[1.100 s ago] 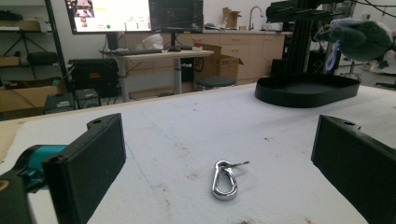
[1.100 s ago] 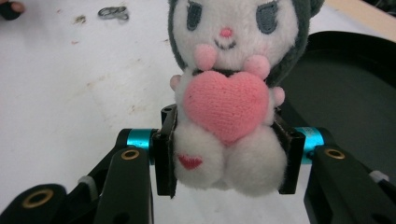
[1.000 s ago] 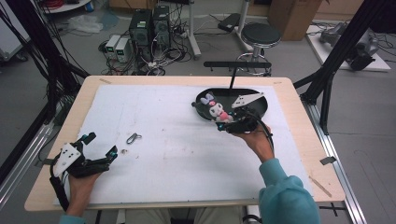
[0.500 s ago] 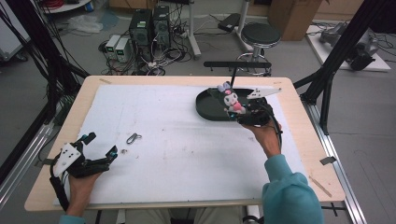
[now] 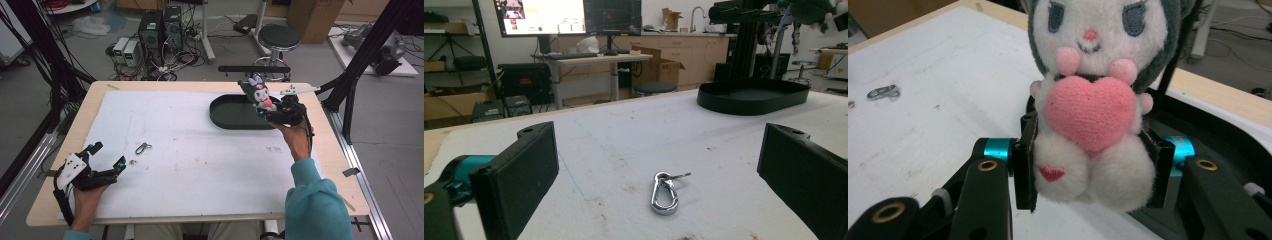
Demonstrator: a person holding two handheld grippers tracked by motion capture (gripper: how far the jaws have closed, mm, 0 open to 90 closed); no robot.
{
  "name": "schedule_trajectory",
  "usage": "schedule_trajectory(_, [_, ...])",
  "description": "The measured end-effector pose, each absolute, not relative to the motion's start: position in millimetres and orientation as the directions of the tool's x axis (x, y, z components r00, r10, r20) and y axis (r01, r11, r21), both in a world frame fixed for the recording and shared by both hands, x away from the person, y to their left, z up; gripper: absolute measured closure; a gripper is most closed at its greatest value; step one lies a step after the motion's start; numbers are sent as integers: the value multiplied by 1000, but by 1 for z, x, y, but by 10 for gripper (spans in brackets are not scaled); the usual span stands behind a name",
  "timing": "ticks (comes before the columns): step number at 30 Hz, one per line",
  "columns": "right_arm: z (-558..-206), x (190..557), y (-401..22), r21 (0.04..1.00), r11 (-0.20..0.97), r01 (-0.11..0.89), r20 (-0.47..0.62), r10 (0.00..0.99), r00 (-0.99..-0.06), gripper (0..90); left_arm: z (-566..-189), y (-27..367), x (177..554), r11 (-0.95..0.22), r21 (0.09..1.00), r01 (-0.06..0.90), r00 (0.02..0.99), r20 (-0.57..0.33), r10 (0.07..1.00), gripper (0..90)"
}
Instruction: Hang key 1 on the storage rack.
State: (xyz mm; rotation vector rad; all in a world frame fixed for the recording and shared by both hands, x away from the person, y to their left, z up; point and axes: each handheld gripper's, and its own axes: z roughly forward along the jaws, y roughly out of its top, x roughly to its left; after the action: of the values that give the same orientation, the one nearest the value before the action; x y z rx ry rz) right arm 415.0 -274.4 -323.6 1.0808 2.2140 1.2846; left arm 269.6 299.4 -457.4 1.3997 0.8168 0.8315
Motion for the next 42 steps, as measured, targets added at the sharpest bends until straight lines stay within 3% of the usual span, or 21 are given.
schedule_trajectory(14, [-313, 427, -299, 854, 243, 460, 75, 818, -571, 536, -457, 299, 270, 3, 1000, -12, 489, 4, 872, 35])
schedule_trajectory(42, [-306, 451, -304, 853, 207, 480, 84, 852, -517, 535, -457, 299, 270, 0, 1000, -12, 489, 6, 872, 35])
